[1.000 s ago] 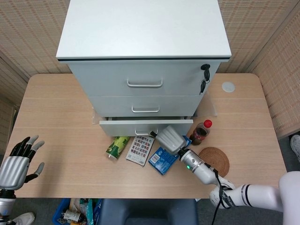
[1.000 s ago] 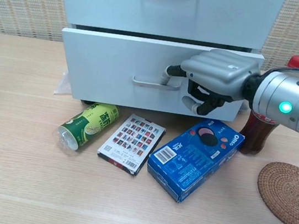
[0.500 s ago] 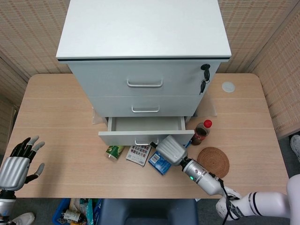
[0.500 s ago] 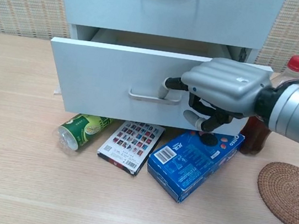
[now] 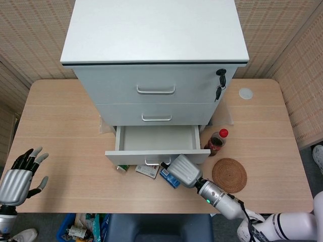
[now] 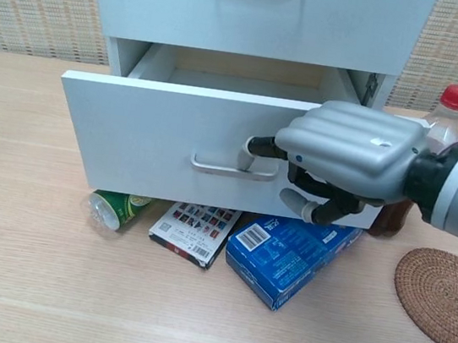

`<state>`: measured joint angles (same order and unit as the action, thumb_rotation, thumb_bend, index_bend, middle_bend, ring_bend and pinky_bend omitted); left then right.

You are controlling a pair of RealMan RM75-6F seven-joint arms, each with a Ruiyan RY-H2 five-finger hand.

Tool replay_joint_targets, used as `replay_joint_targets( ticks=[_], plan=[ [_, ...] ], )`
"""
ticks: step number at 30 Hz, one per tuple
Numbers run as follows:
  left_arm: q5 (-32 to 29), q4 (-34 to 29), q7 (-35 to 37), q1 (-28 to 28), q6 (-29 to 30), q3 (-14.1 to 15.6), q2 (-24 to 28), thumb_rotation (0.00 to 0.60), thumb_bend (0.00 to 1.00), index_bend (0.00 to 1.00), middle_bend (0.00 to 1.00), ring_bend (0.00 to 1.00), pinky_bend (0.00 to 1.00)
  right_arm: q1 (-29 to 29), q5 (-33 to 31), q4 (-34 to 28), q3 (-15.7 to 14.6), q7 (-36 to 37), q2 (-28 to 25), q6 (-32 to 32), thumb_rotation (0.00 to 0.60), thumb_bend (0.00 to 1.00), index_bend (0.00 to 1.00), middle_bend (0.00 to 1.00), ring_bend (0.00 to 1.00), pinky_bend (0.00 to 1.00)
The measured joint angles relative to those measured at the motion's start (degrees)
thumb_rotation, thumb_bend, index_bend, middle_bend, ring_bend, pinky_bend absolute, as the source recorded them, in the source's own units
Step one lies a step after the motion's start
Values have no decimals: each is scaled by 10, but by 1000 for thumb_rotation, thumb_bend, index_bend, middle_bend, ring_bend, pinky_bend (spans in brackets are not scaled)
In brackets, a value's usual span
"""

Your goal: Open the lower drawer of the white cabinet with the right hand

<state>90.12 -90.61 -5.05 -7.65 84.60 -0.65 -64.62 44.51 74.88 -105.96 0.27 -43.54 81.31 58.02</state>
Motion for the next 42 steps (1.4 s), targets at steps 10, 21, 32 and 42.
replay_joint_targets(
  ticks=[10, 21, 32, 42],
  plan=[
    [5, 4, 5, -1, 0, 1, 0, 600, 356, 165, 97, 67, 144, -17, 7, -19, -12, -26, 3, 15, 600, 510, 210, 867, 887, 900],
    [11, 8, 14, 0, 8, 1, 0, 600, 356, 165, 97, 67, 144, -53, 68, -52, -31, -21, -23, 71, 600, 510, 210, 844, 878, 900],
    [-9, 12, 9, -5, -3, -8, -13, 600, 356, 179, 97, 66, 144, -193, 179, -67, -73, 62, -125, 288, 600, 427, 210, 720, 730, 853],
    [-23, 11, -22, -8, -5, -17, -31, 600, 356, 157, 98, 64, 144, -313, 109, 38, -72, 216, -179, 376, 600, 297, 194, 340, 320, 489]
  ],
)
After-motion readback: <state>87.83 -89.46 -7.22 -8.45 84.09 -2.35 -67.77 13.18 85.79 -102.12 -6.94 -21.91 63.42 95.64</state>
